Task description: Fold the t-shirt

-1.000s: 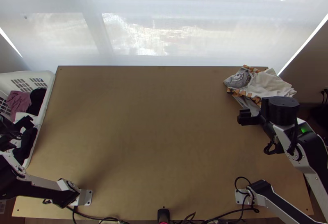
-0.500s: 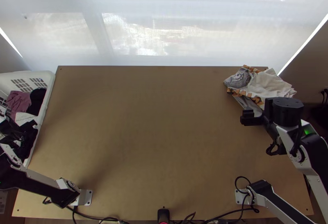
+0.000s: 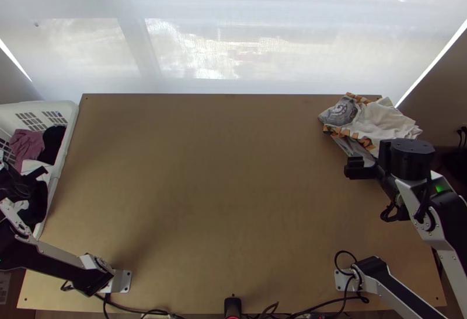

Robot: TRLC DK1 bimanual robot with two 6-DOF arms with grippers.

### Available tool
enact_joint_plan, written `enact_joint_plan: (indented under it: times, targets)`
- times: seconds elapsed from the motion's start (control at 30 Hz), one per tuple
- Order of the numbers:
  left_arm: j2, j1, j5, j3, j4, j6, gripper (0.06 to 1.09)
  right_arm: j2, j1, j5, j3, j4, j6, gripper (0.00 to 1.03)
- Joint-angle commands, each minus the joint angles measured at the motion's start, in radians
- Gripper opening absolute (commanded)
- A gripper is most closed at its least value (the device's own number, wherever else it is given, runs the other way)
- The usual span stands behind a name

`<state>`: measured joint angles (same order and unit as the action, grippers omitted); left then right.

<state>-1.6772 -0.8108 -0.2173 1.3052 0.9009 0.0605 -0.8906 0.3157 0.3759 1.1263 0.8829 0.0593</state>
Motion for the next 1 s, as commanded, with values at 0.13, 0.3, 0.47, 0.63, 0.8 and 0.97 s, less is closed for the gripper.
enact_joint_plan:
  times: [0.13,0.3,0.47,0.63,0.8,0.97]
  targets:
    - [0.142,0.064,0.127,0.382,0.196,0.059,0.10,-0.001,-0.003,0.000,0.006,0.002,0.001,0.98]
    - [0.189,0.200,0.151,0.605,0.311,0.101,0.10,-0.001,-0.007,0.000,0.012,0.002,-0.003,0.98]
    - [0.270,0.427,0.151,0.710,0.326,0.154,0.10,0.004,-0.013,0.000,0.024,0.008,-0.009,0.98]
    - [0.355,0.719,0.150,0.730,0.233,0.225,0.10,0.009,-0.024,0.000,0.032,0.016,-0.012,0.98]
    - [0.375,0.969,0.148,0.733,0.132,0.245,0.10,0.016,-0.030,0.000,0.033,0.028,-0.015,0.98]
    - [0.349,1.194,0.147,0.744,0.105,0.245,0.10,0.016,-0.036,0.000,0.047,0.041,-0.024,0.98]
